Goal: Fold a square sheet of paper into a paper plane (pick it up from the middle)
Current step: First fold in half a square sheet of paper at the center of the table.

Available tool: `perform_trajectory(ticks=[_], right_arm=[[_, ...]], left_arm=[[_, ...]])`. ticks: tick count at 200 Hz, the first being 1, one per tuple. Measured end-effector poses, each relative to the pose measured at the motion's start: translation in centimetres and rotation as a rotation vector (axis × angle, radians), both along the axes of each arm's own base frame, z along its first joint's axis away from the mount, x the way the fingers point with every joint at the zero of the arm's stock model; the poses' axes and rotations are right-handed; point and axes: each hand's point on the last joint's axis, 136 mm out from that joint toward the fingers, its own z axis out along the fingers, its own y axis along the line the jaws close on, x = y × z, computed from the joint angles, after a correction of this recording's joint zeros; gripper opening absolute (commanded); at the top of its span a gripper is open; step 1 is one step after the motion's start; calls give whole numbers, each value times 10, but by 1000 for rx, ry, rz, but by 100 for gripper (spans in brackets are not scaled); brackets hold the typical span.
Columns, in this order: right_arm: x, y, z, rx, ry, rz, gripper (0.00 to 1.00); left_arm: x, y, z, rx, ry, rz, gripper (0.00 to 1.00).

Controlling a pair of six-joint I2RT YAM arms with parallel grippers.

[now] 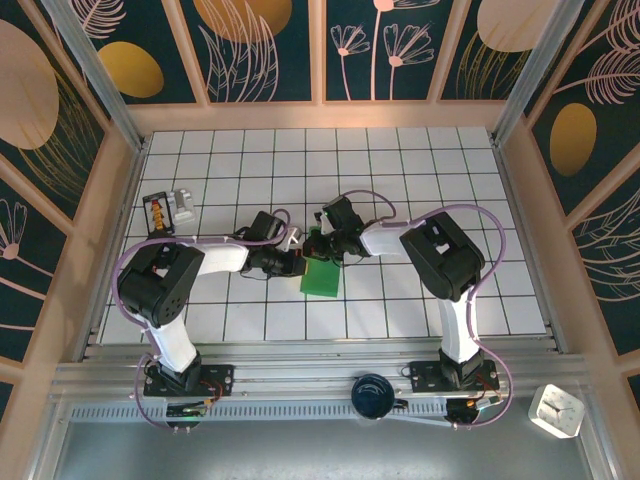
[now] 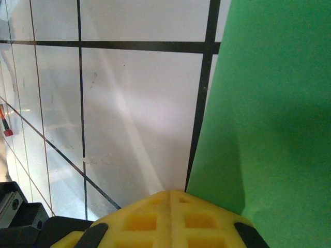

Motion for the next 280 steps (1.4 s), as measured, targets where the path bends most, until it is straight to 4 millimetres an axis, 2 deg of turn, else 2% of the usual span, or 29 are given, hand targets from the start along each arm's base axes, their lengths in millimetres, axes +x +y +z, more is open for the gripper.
perform_trajectory(ticks=[114,232,280], right_arm=[[31,-3,2,16,-6,-50,0],[52,-2,1,0,-6,-73,0],[70,-3,2,-7,-31,-104,0]], left_arm=[[7,-2,-1,34,-53,-4,0],[20,-4,0,52,-121,14,0],[20,-4,-1,64,-132,11,0]])
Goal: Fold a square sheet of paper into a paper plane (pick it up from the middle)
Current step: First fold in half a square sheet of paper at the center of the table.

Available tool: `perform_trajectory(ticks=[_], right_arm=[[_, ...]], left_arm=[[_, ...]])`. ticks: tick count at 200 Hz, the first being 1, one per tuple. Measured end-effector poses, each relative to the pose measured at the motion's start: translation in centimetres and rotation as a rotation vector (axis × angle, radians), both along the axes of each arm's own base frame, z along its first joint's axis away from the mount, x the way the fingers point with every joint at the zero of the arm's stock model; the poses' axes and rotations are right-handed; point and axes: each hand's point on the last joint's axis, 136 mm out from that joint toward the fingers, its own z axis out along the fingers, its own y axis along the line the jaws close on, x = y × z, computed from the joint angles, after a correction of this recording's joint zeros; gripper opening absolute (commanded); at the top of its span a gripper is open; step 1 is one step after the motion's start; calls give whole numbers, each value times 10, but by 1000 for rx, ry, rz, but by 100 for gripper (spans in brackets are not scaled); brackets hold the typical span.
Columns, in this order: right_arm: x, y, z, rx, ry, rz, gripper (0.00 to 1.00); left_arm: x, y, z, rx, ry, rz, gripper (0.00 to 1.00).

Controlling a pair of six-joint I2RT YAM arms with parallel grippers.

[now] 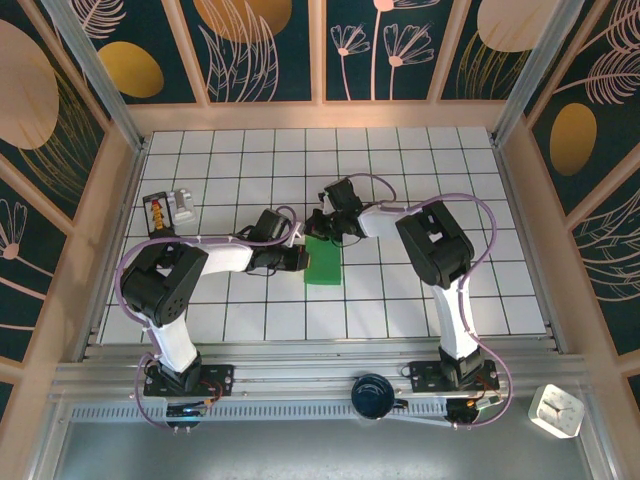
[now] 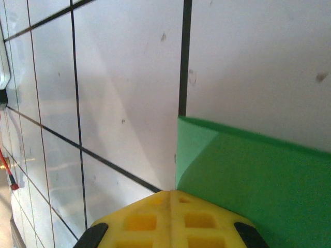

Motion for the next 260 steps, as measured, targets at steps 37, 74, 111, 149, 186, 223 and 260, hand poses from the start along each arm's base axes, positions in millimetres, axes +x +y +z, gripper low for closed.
perform_trajectory(ticks=[37,74,111,149,186,223,260], right_arm=[[5,1,0,-7,-1,-6,0],[12,0,-1,-6,-5,-10,0],[22,-2,0,-3,-7,-21,0],[29,-3,0,-3,-2,-30,0],[37,-4,0,-7,1,-35,0],[44,-4,0,-13,-5,-32,0],[51,-3,0,-14,3,-32,0]], left_arm=[[3,0,0,13,-21,0,0],[9,0,1,19,-46,9,0],[14,0,1,24,-68,16,0],[17,0,1,33,-81,20,0],[19,0,1,39,-93,26,0],[23,0,2,41,-106,33,0],[26,0,1,43,-116,38,0]])
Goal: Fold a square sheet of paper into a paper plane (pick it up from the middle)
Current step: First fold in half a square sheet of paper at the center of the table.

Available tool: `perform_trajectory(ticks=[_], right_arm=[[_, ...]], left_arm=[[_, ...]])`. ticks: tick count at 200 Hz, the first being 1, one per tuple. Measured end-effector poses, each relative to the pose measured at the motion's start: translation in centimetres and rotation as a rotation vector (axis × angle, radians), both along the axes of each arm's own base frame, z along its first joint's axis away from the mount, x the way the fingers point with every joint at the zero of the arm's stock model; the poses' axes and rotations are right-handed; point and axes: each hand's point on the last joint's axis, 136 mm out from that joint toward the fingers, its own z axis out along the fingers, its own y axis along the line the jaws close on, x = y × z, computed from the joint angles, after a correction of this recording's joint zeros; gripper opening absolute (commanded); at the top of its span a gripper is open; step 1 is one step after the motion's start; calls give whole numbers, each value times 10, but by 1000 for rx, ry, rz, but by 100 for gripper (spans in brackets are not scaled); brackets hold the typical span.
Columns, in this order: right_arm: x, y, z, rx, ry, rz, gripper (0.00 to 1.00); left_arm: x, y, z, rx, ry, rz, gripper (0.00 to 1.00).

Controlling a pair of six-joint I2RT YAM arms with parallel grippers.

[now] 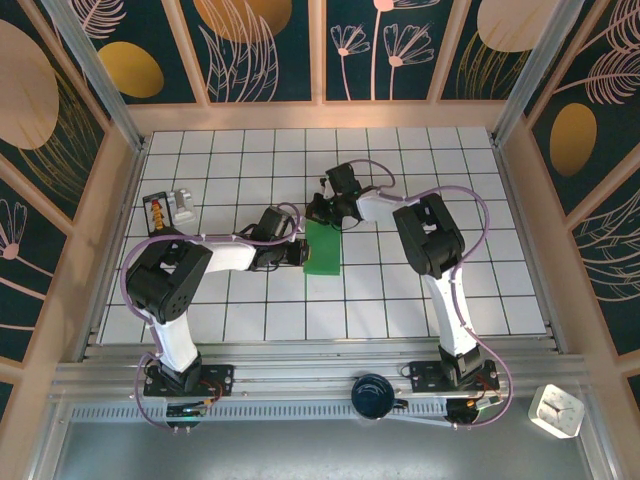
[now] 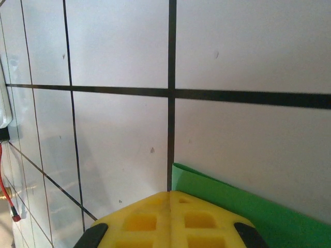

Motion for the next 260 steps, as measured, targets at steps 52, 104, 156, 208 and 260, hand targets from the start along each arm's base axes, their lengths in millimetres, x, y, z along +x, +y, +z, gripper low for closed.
perform_trajectory(ticks=[52,104,156,208,260], right_arm=[[18,-3,1,-1,-11,-17,0],[55,-19,4,-23,-80,-78,0],[76,-70,6,-70,-135,-160,0],[14,-98,42,-84,-177,-139,0],[-59,-63,61,-25,-226,16,0]], left_arm=[[0,0,0,1,-2,1,0],[1,0,0,1,-3,0,0],[-4,-2,3,-15,11,-21,0],[-37,-1,7,-31,121,-76,10],[-46,3,42,-76,123,-28,36]])
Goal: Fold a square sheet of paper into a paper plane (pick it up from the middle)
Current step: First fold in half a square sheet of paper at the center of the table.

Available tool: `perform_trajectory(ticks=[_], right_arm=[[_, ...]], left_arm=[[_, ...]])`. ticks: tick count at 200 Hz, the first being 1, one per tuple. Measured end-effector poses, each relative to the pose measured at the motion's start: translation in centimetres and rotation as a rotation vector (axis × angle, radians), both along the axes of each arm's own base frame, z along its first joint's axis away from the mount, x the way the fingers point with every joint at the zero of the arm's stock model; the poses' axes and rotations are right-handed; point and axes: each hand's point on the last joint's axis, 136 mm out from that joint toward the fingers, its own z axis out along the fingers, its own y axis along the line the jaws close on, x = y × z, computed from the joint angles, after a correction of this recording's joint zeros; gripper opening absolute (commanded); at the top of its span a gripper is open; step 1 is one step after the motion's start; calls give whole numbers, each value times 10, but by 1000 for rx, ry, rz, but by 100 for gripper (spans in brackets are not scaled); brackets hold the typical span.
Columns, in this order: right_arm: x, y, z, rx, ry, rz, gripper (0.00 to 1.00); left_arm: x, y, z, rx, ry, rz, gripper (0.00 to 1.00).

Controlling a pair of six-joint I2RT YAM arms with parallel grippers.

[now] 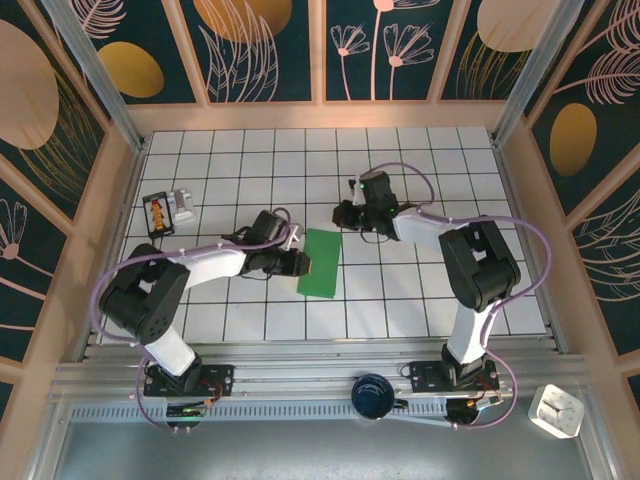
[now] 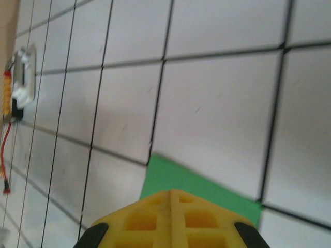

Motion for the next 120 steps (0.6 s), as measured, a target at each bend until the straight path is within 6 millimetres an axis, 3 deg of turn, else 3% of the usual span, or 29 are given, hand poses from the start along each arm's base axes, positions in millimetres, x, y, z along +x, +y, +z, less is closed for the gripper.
perform_trajectory(ticks=[29,60,94,120], right_arm=[[-27,32,-3,30,17,97,0],[-35,58,-15,62,42,154,0],[-35,60,-47,37,99,154,0],[-35,59,-59,29,120,151,0]], left_arm=[[8,10,22,-76,-35,92,33],[2,22,12,-111,29,169,18],[-8,17,3,-160,97,182,4],[-9,11,0,-200,131,185,0]])
